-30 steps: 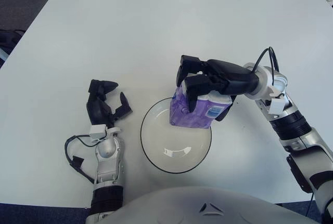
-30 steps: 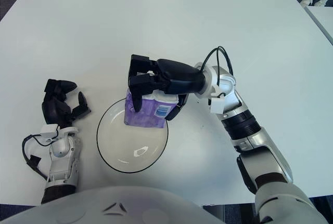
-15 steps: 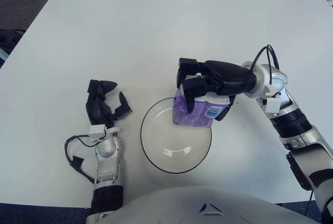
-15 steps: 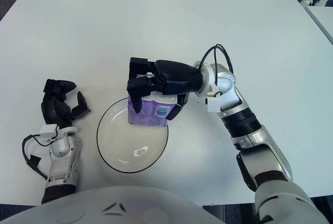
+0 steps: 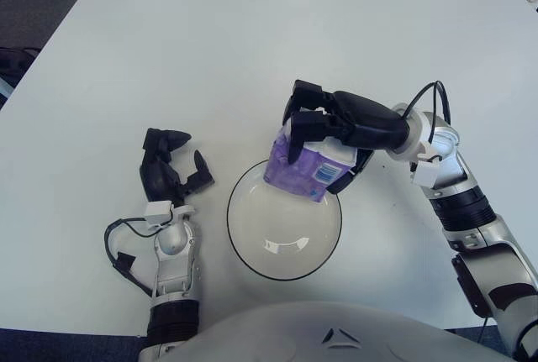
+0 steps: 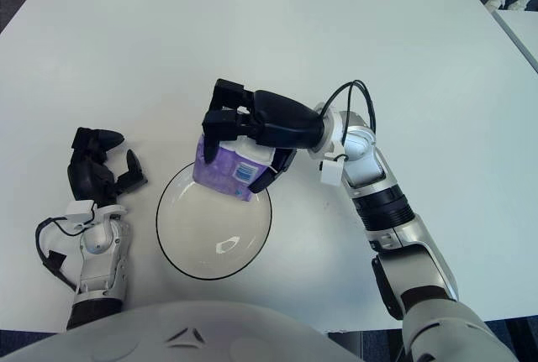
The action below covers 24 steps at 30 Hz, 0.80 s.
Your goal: Put the tissue paper into the plate.
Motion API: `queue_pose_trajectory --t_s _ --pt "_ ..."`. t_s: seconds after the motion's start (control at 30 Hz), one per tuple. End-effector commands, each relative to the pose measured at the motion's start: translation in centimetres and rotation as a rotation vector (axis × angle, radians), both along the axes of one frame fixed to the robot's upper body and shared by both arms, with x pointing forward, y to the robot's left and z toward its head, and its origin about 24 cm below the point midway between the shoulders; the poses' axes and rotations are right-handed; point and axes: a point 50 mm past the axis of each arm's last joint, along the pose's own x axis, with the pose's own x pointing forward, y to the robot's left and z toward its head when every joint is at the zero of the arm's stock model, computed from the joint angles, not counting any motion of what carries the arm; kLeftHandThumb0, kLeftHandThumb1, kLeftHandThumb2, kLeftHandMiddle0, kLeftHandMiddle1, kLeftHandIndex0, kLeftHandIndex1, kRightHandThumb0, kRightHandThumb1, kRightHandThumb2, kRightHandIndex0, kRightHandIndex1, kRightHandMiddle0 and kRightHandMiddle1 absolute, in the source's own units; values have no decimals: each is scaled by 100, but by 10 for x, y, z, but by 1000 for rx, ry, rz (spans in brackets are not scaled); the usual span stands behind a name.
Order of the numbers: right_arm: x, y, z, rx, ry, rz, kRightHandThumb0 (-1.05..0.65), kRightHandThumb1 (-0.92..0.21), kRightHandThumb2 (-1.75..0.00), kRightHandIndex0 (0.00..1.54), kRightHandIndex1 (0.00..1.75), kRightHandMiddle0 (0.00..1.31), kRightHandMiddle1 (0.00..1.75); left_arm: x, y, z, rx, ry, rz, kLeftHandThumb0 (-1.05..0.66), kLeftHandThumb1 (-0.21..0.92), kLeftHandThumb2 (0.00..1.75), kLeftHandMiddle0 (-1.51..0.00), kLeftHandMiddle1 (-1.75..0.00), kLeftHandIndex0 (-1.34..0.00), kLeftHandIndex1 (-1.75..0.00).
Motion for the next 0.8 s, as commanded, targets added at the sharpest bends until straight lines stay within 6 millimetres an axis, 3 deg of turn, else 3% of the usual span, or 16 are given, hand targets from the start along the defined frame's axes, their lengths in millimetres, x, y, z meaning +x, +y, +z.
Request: queue_pose_trajectory --t_s 0.0,0.03,0.13,0.23,0.37,0.77 --pt "2 -1 -13 50 -16 -14 -67 -91 -83 1 38 2 74 -13 -1 -23 -12 141 11 -1 -4 171 -88 -175 -67 -169" --pt "3 -1 -17 57 -16 -16 -70 -91 -83 1 25 1 65 -13 -1 -23 -10 143 11 -1 -4 171 -88 -175 -67 -169" --pt "3 -1 -16 87 -30 -26 -75 -92 -83 0 8 0 49 -13 -1 -23 -3 150 13 -1 -4 172 -88 -175 -68 -168" --pt "3 -1 -14 83 -41 -34 -84 -92 -83 0 3 0 25 -13 -1 -23 2 157 14 -1 -6 173 -89 -175 -69 -169" --pt "3 -1 -13 77 -64 -42 -92 -92 -82 0 1 0 7 -13 -1 -24 5 168 16 -1 -7 174 -90 -175 -69 -169" --pt "4 0 -13 70 -52 -18 -105 -92 -73 0 0 0 0 -12 -1 -24 10 185 20 -1 -7 175 -91 -175 -69 -169"
